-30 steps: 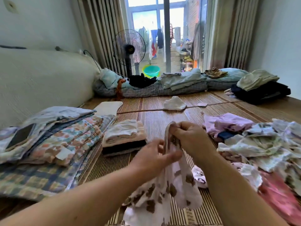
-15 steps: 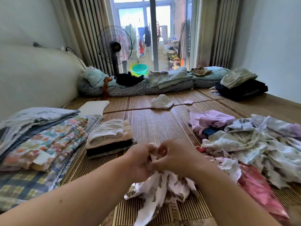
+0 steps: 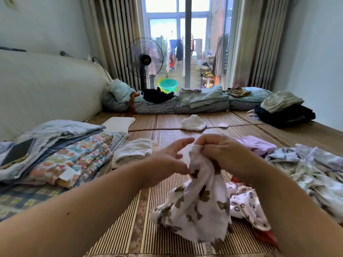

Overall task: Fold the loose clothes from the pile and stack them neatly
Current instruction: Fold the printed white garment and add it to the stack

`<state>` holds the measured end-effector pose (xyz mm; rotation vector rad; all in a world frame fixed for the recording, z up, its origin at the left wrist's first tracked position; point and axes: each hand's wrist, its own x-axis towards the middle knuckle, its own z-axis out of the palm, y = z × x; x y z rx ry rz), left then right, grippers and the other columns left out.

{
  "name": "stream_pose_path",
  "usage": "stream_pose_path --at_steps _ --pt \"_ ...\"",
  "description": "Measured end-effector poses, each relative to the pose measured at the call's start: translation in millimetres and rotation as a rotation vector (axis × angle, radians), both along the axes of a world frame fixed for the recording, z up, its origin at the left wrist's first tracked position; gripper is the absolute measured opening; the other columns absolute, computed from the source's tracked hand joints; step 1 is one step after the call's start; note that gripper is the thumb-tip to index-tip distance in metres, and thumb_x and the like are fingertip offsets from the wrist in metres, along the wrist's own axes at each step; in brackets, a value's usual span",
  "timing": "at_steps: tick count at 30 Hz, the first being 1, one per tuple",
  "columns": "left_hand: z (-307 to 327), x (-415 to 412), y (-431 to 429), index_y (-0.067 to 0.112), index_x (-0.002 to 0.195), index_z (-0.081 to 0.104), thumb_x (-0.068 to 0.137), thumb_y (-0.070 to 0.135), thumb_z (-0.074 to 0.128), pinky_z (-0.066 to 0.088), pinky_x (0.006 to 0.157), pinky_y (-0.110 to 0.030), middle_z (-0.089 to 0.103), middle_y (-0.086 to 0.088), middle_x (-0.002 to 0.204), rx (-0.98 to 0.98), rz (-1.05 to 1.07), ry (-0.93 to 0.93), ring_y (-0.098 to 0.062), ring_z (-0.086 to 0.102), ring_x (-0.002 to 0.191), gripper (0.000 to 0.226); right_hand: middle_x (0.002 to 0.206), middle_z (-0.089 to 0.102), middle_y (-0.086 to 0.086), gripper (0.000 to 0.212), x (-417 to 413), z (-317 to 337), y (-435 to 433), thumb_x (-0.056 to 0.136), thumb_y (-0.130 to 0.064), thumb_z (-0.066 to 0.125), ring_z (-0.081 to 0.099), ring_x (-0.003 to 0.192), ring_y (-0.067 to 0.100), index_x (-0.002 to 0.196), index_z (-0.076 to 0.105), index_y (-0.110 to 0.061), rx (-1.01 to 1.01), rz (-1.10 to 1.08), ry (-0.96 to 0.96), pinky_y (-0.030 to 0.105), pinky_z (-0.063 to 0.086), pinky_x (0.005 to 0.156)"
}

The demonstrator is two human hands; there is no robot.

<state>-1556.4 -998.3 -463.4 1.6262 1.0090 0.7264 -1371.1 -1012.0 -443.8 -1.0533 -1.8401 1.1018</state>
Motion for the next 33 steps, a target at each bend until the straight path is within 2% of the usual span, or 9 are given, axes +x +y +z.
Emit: stream_pose_path --at_steps 2,5,7,14,21,25,28,31,33 --pt "7 2 1 0.030 0.123 0.060 0.067 0.001 0.067 0.044 0.103 -0.039 0.058 0.004 0.128 0.053 -0.106 0.006 -0.016 0.050 0.124 0.063 0.066 0.061 -0.002 0.035 -3 25 -1 0.087 0.000 0.049 0.052 0.060 0.013 0.072 0.070 -0.023 0.065 0.033 -0.111 0.026 0.043 0.053" --pt "10 3 1 0.020 0.094 0.071 0.077 0.002 0.069 0.053 0.074 -0.017 0.072 0.009 0.092 0.179 -0.098 0.140 -0.006 0.068 0.089 0.025 0.069 0.064 -0.006 0.030 -3 57 -4 0.088 -0.002 0.050 0.055 0.061 0.010 0.079 0.071 -0.021 0.181 0.003 -0.247 0.024 0.046 0.053" --pt "9 -3 2 0.015 0.090 0.071 0.082 0.011 0.069 0.053 0.072 -0.020 0.073 0.003 0.088 0.205 -0.071 0.173 -0.011 0.070 0.084 0.009 0.071 0.065 -0.010 0.031 1 70 -6 0.089 -0.007 0.052 0.054 0.057 0.007 0.082 0.073 -0.029 0.268 -0.046 -0.355 0.021 0.045 0.051" --pt "7 -58 5 -0.002 0.104 0.063 0.079 0.025 0.068 0.055 0.085 -0.049 0.068 -0.022 0.103 0.081 -0.039 0.199 -0.041 0.065 0.095 0.037 0.067 0.067 -0.023 0.019 19 81 -5 0.084 -0.023 0.071 0.059 0.055 -0.009 0.081 0.069 -0.041 0.426 -0.187 -0.431 0.006 0.043 0.050" --pt "27 -97 12 0.025 0.078 0.065 0.080 0.038 0.074 0.047 0.053 -0.015 0.070 0.005 0.074 0.259 0.164 0.403 -0.006 0.065 0.063 0.016 0.080 0.064 -0.020 0.016 24 69 9 0.079 -0.028 0.076 0.060 0.068 0.001 0.087 0.069 -0.040 0.501 -0.310 -0.605 0.006 0.041 0.057" --pt "36 -117 14 0.033 0.096 0.069 0.086 0.030 0.070 0.055 0.068 -0.028 0.072 0.005 0.082 0.285 0.203 0.506 -0.011 0.069 0.076 0.010 0.077 0.058 -0.021 0.017 30 50 19 0.084 -0.026 0.071 0.056 0.076 0.000 0.101 0.072 -0.030 0.540 -0.349 -0.834 0.018 0.039 0.070" --pt "37 -125 13 0.029 0.082 0.072 0.088 0.031 0.067 0.053 0.076 -0.036 0.071 0.002 0.080 0.286 0.223 0.604 -0.017 0.066 0.077 0.008 0.071 0.062 -0.015 0.014 31 39 20 0.087 -0.023 0.069 0.059 0.072 0.009 0.080 0.066 -0.035 0.522 -0.382 -0.694 0.021 0.042 0.064" --pt "34 -129 5 0.012 0.095 0.067 0.091 0.034 0.059 0.054 0.084 -0.043 0.071 -0.013 0.094 0.189 0.242 0.285 -0.030 0.069 0.087 0.024 0.067 0.061 -0.010 0.017 30 28 19 0.091 -0.026 0.063 0.054 0.062 0.012 0.075 0.059 -0.031 0.411 -0.412 -0.426 0.026 0.038 0.056" --pt "31 -133 3 0.011 0.107 0.063 0.086 0.044 0.056 0.059 0.074 -0.037 0.073 -0.010 0.096 0.157 0.265 0.140 -0.026 0.071 0.088 0.040 0.067 0.065 -0.004 0.012 30 24 18 0.091 -0.033 0.062 0.057 0.060 0.016 0.080 0.062 -0.027 0.306 -0.375 -0.306 0.026 0.042 0.055"
